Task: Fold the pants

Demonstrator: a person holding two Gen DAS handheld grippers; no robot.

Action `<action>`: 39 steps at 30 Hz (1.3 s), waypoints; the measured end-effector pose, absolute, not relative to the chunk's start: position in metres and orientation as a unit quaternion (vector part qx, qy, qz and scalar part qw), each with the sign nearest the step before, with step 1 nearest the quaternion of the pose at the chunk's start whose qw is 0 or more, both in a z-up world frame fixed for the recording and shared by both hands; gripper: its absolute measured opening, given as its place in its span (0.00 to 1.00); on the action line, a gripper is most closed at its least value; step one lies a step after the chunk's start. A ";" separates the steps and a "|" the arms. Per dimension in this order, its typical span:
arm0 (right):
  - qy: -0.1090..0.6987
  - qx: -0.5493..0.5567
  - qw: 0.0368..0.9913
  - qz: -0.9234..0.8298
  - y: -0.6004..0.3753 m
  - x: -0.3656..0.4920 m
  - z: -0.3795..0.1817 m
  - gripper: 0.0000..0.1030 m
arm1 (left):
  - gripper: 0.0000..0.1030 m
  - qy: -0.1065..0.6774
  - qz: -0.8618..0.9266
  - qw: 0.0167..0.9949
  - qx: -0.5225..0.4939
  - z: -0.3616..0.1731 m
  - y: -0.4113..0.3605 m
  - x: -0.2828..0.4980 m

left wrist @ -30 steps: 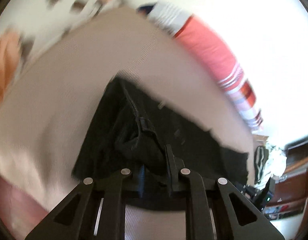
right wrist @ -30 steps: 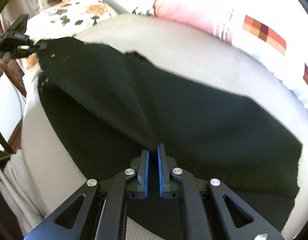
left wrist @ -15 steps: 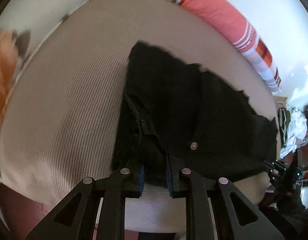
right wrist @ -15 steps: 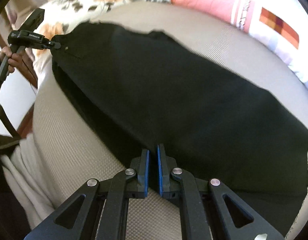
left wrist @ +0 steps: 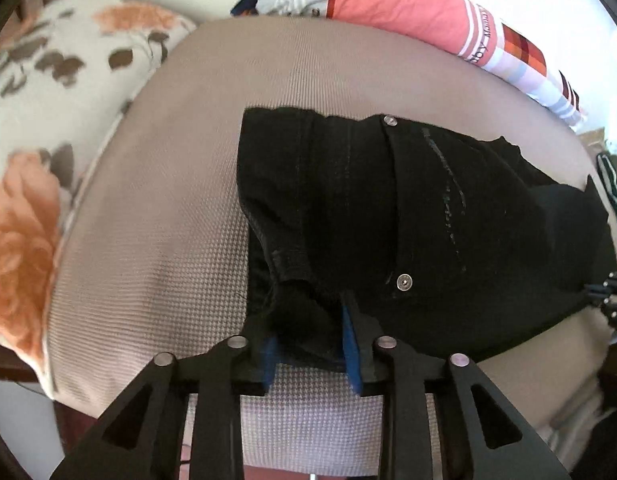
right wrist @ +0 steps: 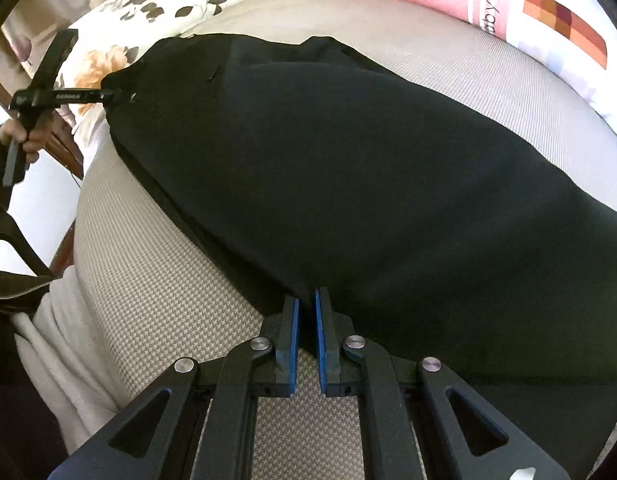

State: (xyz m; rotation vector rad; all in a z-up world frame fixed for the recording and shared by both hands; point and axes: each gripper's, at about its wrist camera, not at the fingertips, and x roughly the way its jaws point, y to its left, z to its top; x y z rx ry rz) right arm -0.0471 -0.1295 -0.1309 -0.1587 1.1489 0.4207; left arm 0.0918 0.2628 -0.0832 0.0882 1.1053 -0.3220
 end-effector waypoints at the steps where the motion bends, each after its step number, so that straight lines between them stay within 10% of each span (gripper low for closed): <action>1: 0.538 -0.074 0.816 0.198 -0.130 -0.047 -0.131 0.07 | 0.34 0.518 -0.150 0.841 0.046 -0.081 0.262 0.089; 5: 0.536 -0.065 0.818 0.196 -0.131 -0.048 -0.131 0.08 | 0.55 0.506 -0.134 0.851 0.055 -0.068 0.269 0.074; 16: 0.528 -0.003 0.826 0.195 -0.145 -0.044 -0.122 0.11 | 0.55 0.408 -0.276 0.861 0.127 -0.026 0.167 0.024; 32: 0.512 0.041 0.837 0.188 -0.154 -0.041 -0.109 0.10 | 0.55 0.416 -0.451 0.755 0.230 -0.097 -0.025 -0.019; 39: 0.502 0.063 0.843 0.184 -0.162 -0.040 -0.103 0.16 | 0.09 0.423 -0.450 0.751 0.233 -0.109 -0.068 -0.017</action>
